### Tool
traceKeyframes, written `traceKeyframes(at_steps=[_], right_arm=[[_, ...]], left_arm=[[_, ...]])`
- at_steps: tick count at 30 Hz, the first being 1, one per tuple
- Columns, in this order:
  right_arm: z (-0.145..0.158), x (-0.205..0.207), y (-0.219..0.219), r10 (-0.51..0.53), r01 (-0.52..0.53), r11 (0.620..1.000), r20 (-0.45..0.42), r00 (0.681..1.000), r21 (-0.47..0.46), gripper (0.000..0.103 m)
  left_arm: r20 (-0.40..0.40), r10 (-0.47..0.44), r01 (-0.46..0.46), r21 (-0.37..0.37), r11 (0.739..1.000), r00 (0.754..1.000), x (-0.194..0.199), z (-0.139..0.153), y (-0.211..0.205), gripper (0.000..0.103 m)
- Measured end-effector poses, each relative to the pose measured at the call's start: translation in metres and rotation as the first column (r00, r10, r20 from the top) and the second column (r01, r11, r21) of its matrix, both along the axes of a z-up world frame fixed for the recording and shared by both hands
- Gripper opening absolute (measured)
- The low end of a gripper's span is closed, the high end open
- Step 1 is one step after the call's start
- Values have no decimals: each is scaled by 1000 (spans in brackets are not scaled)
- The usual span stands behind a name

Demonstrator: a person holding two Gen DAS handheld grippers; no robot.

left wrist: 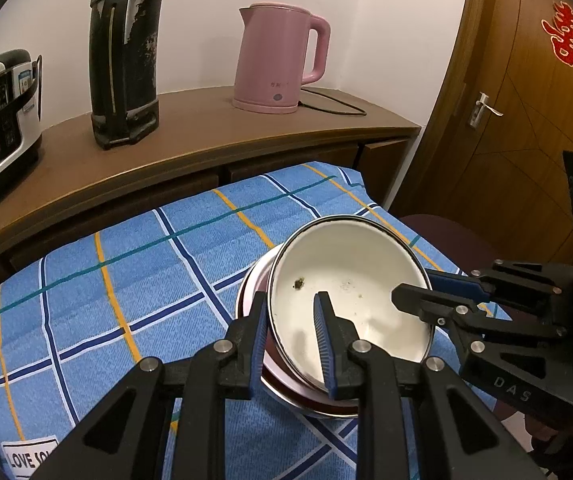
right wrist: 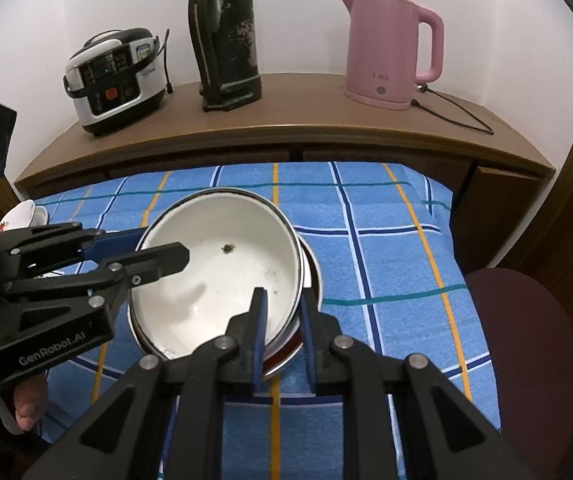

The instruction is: Organize plates and bowls

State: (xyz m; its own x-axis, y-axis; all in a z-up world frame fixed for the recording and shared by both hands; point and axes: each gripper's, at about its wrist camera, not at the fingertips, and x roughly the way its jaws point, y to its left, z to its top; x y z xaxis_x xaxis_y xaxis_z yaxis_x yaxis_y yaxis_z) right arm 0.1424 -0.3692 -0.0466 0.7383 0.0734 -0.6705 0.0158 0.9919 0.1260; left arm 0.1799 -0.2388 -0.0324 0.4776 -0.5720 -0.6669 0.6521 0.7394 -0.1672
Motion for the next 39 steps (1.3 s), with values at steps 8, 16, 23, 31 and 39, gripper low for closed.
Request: traceKeyframes(at_steps=[8,16,23,31,39], right_arm=[[-1,-1,8,-10,11,997,17,1000,-71,18],[-2,1,14,-19,22,990,24,1000,-140,18],[-4,1,16,-13,17,988,23,1000,-157,22],[-6,2,11,-20,22,989,18,1000,-149,21],[-6,2,11,-24,25,991,13,1000,-130,22]], left_arm=[[-2,-3,3,1,1000,1000,0,0,-2,25],[-10,-12,12,-3,1000,1000,1,0,-2,25],[-3,-15,15,-3,1000,1000,0,-1,-1,25],[14,-19,19,14,1000,1000,-4,-2,-3,25],[21,-23,23,12,1000,1000,-5,-2,-3,25]])
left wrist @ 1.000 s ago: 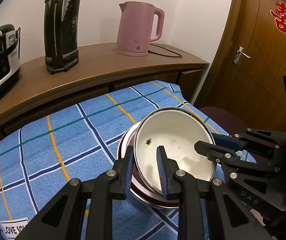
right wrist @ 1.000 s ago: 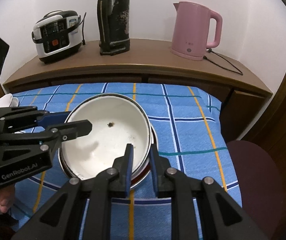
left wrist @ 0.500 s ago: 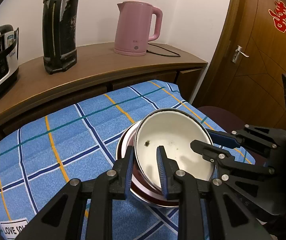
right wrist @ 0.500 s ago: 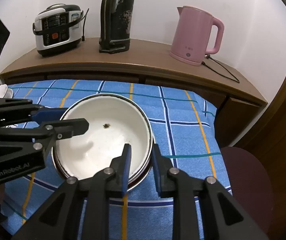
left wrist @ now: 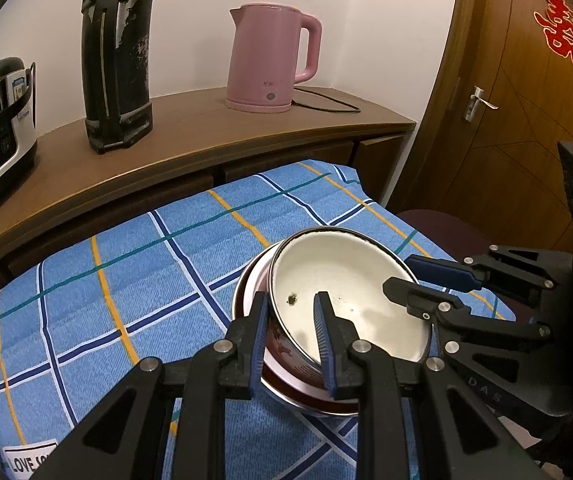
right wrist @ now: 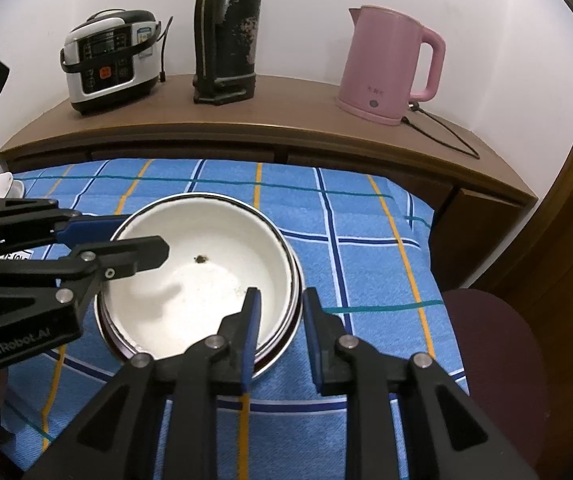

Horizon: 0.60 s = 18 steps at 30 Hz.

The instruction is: Organize plates and bowls

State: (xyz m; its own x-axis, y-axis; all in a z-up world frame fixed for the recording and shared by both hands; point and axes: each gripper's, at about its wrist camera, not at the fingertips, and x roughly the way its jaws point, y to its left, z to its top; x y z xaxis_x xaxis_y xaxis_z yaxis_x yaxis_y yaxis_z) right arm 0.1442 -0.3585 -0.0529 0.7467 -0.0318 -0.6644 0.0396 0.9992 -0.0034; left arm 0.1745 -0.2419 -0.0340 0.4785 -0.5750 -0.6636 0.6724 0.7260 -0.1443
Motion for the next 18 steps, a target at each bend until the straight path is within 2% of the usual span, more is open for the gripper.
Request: traceKeyframes(at_steps=[4,9,14,18], right_arm=[[-1,0,-4,-8,8,1000,2,1000,12,25],[-2,0,-5,-12,12,1000,3,1000,15,26],[-2,-1,-7,-14,14,1000,5,1000,16,28],[0,-4,-9,-17,16,1000,22,1000,17,35]], left_arm=[[16,-14,14,-11,1000,1000,-3,3,0,25],[144,1,-9,56,998,990,-15,5,-7,25],[102,-7,4,26,1000,995,-8,4,-3,25],[147,-9,4,35,999,989,-13,6,-5,25]])
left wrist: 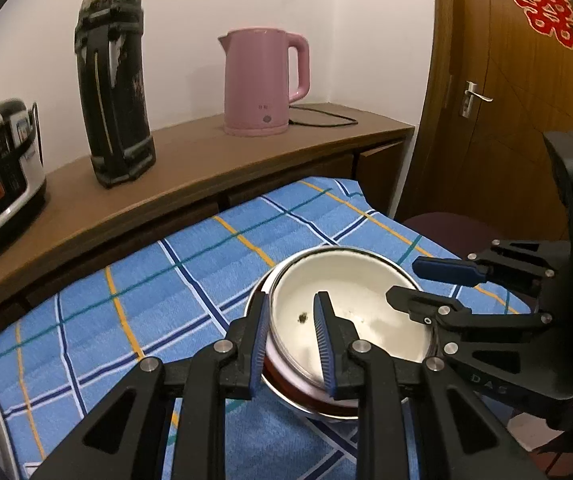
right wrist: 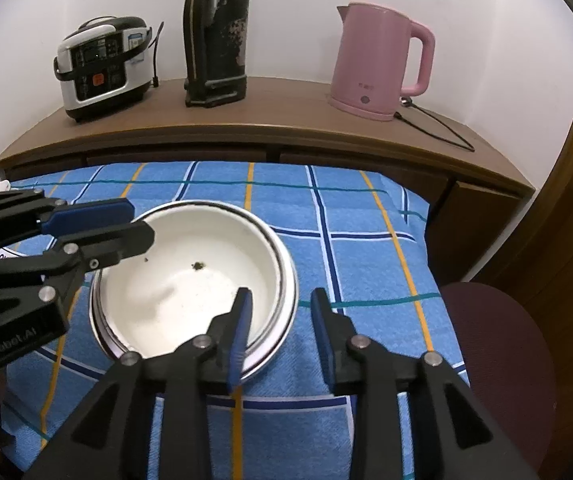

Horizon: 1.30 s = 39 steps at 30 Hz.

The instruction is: Organize plates and bowls

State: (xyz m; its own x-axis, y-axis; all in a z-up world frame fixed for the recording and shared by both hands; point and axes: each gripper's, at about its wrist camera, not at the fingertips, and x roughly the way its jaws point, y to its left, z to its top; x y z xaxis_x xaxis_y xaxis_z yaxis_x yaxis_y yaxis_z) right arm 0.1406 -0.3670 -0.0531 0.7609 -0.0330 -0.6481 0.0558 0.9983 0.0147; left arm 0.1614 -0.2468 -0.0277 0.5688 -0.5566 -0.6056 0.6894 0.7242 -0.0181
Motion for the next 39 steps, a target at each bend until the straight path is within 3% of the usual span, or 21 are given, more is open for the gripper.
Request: traceKeyframes(at_steps=[5,11,15,18,19,21,24,39], right_arm=[[1,-2,-3,-8,8,1000,7,1000,3,36],[1,-1,-8,-34,34,999,8,999,9,48],[0,-2,-13,-38,38,998,5,999,53,50],[-2,-3,-16,-32,32,995,3,999,92,50],[-2,-3,-17,-31,31,994,2,1000,102,50],[-3,-2,-19,-30,30,992,-2,1000,120,50],[-5,-2,-20,-24,25,989,-6,1000,148,50],[-18,7,-18,27,-17,966,-37,999,257,48]], left_arm=[[25,-15,14,29,999,1000,-7,-2,-6,25],[106,84,-92,70,993,991,-1,-3,-3,25],[-35,68,-67,12,998,997,15,-7,6,25],[-77,60,-60,3,998,995,19,-10,5,25],[-79,61,-60,7,998,995,18,-11,4,26],[-80,61,-61,14,998,995,17,-12,3,43],[-93,72,-71,11,997,993,17,-14,3,56],[-136,64,-59,38,998,989,19,-24,1,59]])
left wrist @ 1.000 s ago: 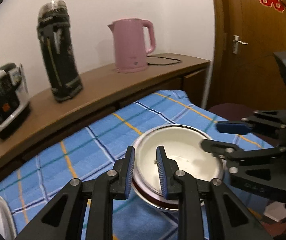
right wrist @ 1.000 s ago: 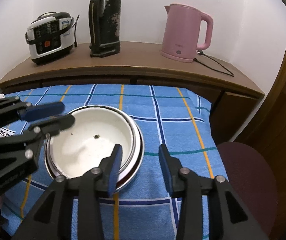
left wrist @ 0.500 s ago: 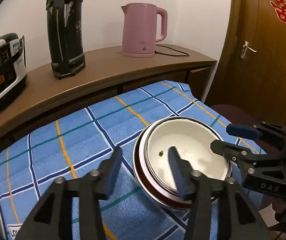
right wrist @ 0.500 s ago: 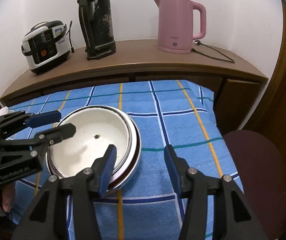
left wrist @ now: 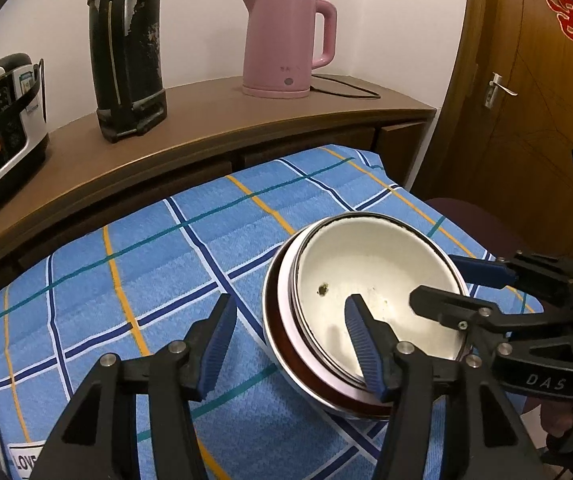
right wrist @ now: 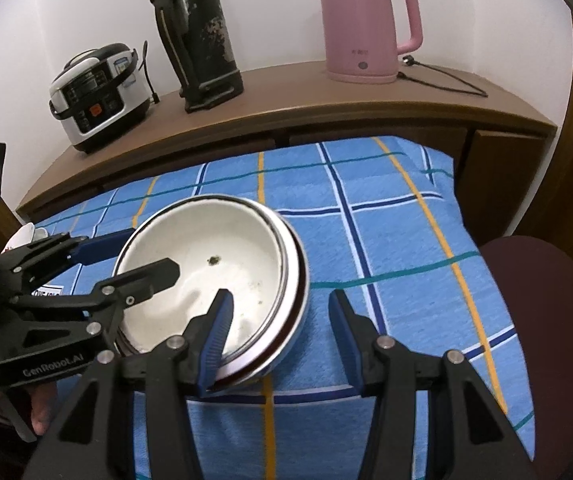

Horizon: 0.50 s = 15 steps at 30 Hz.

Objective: Organize plates and bowls
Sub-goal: 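Lift and tilt the nested bowl stack with both tools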

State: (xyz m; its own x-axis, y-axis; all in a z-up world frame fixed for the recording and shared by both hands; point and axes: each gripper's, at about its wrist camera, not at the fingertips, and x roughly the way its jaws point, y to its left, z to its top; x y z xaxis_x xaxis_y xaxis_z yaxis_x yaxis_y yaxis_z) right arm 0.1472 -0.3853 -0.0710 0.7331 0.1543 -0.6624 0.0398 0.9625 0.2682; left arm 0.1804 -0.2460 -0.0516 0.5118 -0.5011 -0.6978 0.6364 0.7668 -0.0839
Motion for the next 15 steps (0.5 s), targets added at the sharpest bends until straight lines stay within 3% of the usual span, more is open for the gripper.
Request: traceKeyframes(at_steps=[5,15], right_arm=[[-1,1,2,5,-5,1000,-5,1000,0,38],[3,-3,1,-3,3,1000,8,1000,-19,31]], left_arm=[[-11,-22,22,3,1000,1000,-2,-2,-3,56],[-21,-25,25,2,1000,999,-3,-2,-3,46]])
